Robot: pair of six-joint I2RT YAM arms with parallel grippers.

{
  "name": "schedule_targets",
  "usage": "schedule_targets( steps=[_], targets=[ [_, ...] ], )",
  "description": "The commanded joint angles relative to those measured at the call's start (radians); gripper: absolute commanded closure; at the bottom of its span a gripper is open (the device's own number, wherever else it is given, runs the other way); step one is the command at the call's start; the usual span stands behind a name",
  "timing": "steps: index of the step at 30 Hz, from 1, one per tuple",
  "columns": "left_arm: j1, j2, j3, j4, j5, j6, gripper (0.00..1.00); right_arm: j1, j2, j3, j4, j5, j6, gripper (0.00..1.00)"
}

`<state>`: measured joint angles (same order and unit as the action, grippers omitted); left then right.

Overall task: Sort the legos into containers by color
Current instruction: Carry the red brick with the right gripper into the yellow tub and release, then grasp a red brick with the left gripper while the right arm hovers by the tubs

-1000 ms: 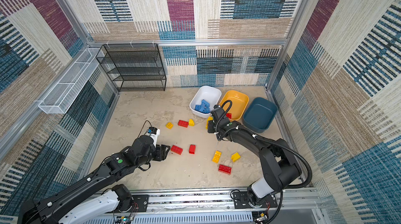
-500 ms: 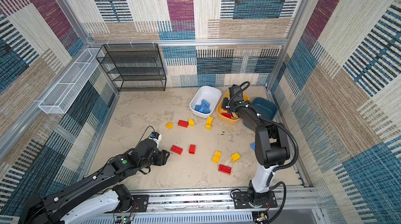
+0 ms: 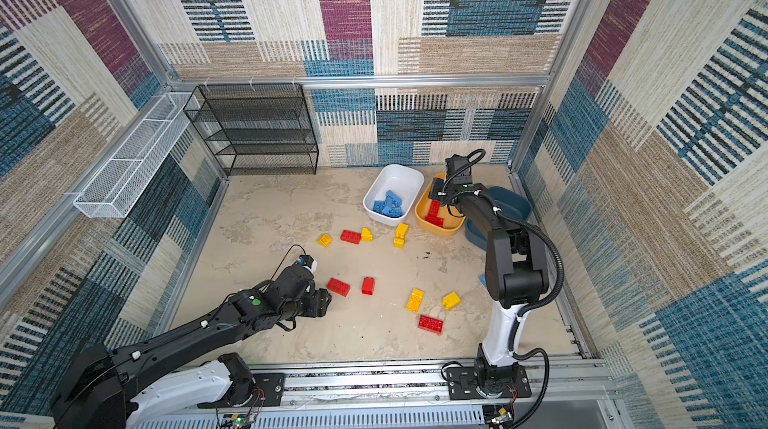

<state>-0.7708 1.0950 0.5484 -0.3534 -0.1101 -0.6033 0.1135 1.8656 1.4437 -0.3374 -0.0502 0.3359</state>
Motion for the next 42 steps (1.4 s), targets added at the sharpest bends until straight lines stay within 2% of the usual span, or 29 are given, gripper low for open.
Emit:
schedule_targets(
  steps=[1, 9, 16, 22, 30, 34, 42],
  targets=[
    [-0.005, 0.06, 0.026, 0.059, -0.006, -0.039, 0.26, 0.002, -0.071, -0.047, 0.044, -0.047, 0.004, 0.4],
    [-0.012, 0.216, 0.076, 0.137, -0.039, -0.084, 0.26, 0.016, -0.337, -0.331, 0.187, -0.11, 0.048, 0.4],
    [-0.017, 0.376, 0.164, 0.183, -0.049, -0.064, 0.27, 0.031, -0.527, -0.514, 0.226, -0.171, 0.068, 0.4],
    [-0.022, 0.506, 0.254, 0.189, -0.029, -0.046, 0.28, 0.073, -0.653, -0.615, 0.215, -0.179, 0.073, 0.4],
    [-0.025, 0.578, 0.327, 0.164, -0.068, -0.005, 0.29, 0.094, -0.714, -0.666, 0.206, -0.181, 0.068, 0.4],
    [-0.025, 0.599, 0.374, 0.136, -0.105, 0.021, 0.25, 0.101, -0.703, -0.667, 0.208, -0.192, 0.062, 0.38],
    [-0.025, 0.698, 0.492, 0.118, -0.078, 0.051, 0.22, 0.115, -0.704, -0.666, 0.212, -0.204, 0.064, 0.35]
  ],
)
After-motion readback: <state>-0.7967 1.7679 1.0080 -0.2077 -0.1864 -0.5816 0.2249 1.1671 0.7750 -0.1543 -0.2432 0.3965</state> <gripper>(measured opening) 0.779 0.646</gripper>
